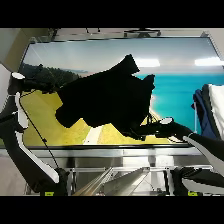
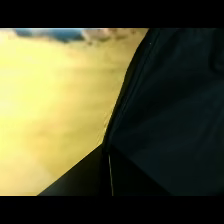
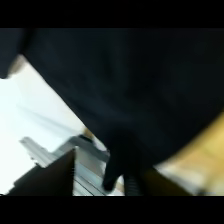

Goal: Fold the shirts.

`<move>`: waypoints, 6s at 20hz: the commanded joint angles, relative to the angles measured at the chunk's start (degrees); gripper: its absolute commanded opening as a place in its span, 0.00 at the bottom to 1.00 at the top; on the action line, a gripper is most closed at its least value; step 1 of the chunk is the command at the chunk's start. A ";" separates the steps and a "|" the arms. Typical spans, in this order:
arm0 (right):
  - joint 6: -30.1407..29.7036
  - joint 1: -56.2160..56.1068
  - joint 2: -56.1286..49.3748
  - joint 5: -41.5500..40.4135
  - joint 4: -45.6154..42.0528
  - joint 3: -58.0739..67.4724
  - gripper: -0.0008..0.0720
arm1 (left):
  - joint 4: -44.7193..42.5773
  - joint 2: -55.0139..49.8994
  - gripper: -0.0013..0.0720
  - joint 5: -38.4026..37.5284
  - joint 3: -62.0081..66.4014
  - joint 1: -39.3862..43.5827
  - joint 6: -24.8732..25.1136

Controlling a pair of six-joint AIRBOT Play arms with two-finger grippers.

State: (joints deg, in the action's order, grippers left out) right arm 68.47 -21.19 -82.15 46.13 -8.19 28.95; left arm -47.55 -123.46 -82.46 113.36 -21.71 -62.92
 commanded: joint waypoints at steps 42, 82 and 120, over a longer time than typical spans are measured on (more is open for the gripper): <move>-11.17 35.93 6.49 13.62 -26.49 39.89 0.04 | 4.52 23.89 0.04 1.77 -1.77 11.43 -4.63; -2.95 44.48 -26.73 40.89 -36.44 64.24 0.29 | -7.93 12.00 0.38 2.43 -2.14 1.95 -8.98; -2.71 34.56 -1.60 16.59 -36.96 14.95 0.54 | -4.85 47.19 0.39 23.04 -79.43 2.80 -4.46</move>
State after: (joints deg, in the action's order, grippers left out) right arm 66.00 13.52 -83.72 62.19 -45.98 43.88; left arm -53.45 -72.82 -63.90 33.69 -21.69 -68.34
